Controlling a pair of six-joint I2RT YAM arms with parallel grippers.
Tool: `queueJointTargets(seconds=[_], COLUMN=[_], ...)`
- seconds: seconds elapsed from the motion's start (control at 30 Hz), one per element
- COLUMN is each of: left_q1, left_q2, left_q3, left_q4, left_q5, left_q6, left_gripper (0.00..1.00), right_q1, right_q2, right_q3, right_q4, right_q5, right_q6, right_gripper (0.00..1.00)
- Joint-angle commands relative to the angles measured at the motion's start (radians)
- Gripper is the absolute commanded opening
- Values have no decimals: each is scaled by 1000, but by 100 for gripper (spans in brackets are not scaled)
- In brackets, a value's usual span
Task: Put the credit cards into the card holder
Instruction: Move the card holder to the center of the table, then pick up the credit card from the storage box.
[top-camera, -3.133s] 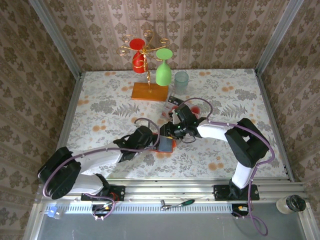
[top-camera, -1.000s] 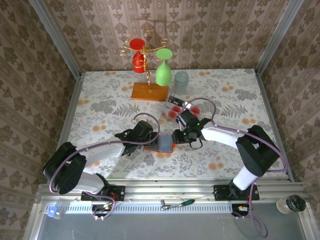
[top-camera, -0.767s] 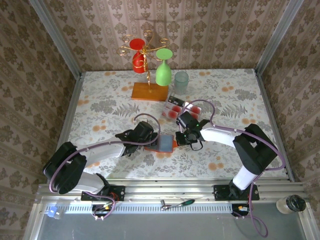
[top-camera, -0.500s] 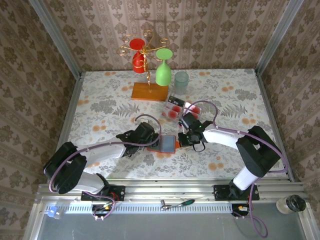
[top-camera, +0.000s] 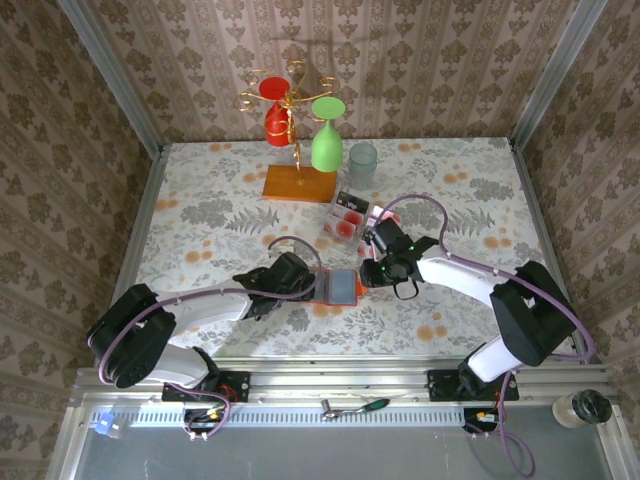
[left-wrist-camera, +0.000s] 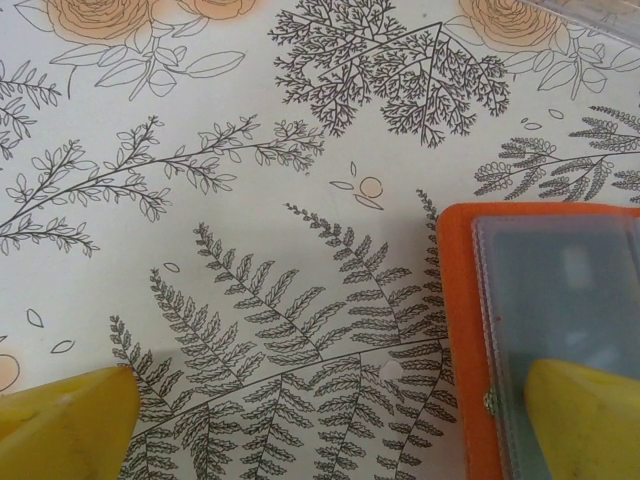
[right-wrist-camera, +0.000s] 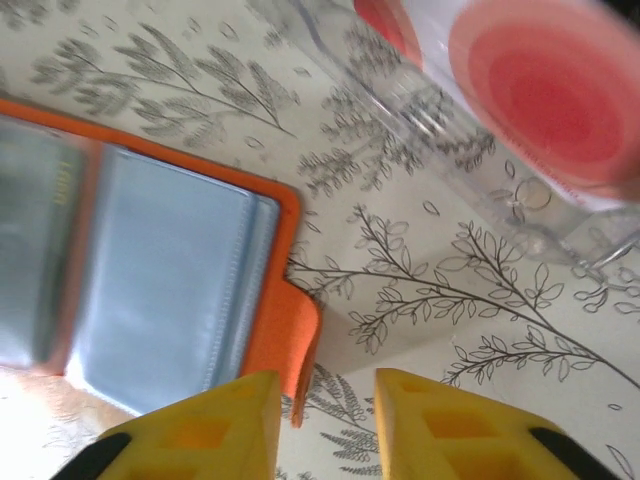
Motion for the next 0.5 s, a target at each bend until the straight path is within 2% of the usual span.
queueJointTargets(seconds=[0.0,0.23,0.47], left_q1=[-6,-6,-5], left_q2=[6,4,0], left_q3=[-16,-15,-15], left_q4=[10,9,10], left_q5=[-26,-31,-32], left_q6=[-21,-13,-16], left_gripper=[100,100,100], right_q1=[-8,-34,-37], right_q2=[-43,18,115], right_q3=[69,163,274], right_q4=[-66,-117,-164], right_q5=[73,200,271], right_q6=[-41,-156,-267], right_gripper=[36,40,40])
